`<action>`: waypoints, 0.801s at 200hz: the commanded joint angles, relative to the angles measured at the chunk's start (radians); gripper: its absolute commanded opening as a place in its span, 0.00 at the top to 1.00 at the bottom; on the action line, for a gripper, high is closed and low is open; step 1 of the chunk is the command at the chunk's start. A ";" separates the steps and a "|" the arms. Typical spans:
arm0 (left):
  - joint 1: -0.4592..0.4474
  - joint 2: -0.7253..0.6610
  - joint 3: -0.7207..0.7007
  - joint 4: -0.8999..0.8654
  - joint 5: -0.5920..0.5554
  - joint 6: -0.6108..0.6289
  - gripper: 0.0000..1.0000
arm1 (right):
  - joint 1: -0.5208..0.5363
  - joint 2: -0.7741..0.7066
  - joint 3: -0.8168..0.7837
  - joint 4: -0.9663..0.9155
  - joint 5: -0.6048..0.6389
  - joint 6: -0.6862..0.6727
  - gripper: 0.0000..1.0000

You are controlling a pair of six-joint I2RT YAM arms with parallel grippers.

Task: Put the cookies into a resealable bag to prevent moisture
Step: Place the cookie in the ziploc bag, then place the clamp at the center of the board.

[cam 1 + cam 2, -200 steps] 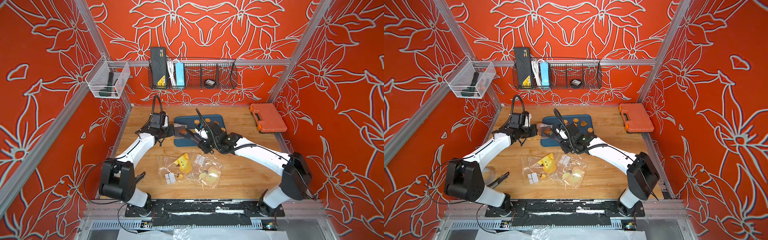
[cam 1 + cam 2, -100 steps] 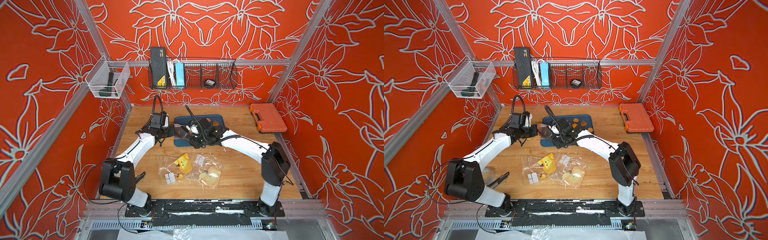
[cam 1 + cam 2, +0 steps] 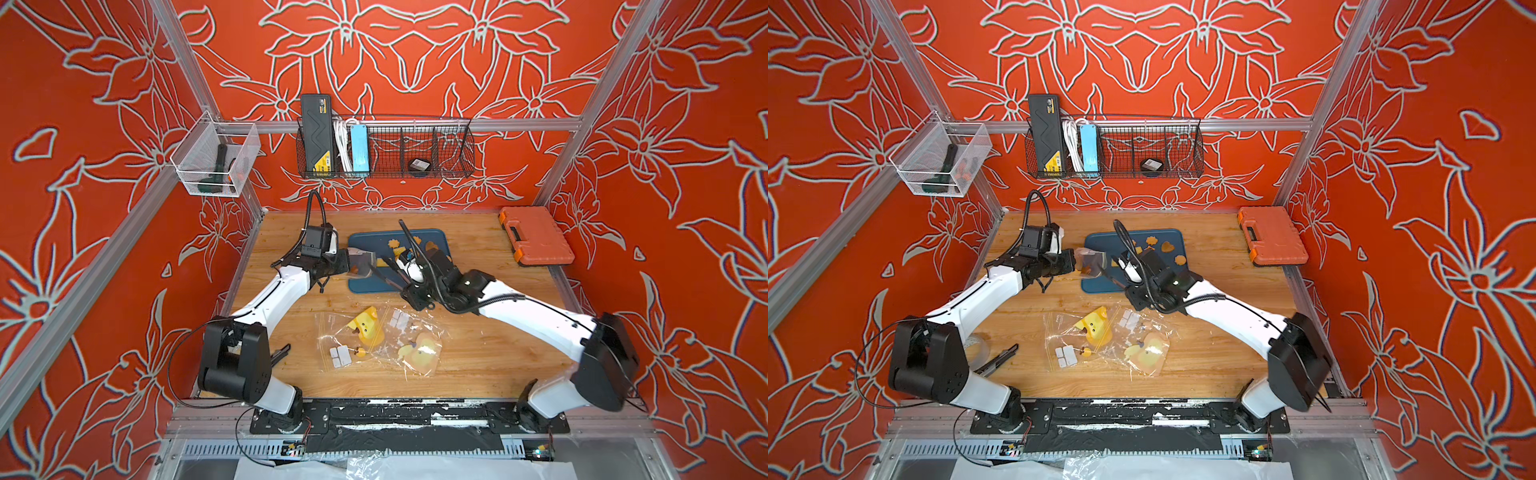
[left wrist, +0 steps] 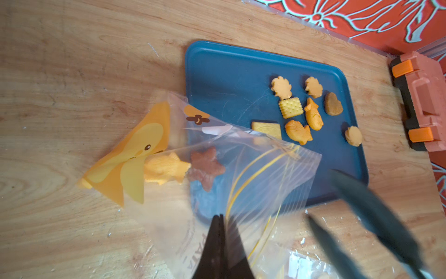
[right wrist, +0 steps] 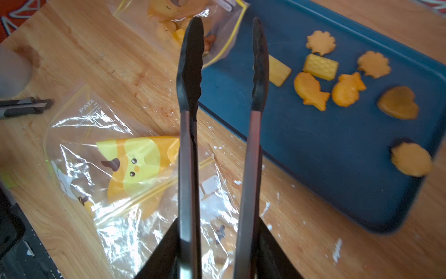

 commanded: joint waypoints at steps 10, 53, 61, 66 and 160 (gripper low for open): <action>-0.002 -0.034 0.010 0.003 -0.028 0.001 1.00 | -0.057 -0.079 -0.123 -0.006 0.137 0.055 0.56; -0.002 -0.074 -0.010 0.028 -0.035 0.004 1.00 | -0.185 -0.110 -0.240 -0.018 0.131 0.098 0.60; -0.002 -0.081 -0.014 0.032 -0.036 0.004 1.00 | -0.203 -0.102 -0.249 -0.021 0.120 0.105 0.60; -0.002 -0.085 -0.016 0.035 -0.036 0.003 1.00 | -0.212 -0.098 -0.253 -0.023 0.113 0.106 0.60; -0.002 -0.155 -0.040 0.076 -0.034 0.014 1.00 | -0.283 0.099 -0.245 0.035 0.046 0.058 0.53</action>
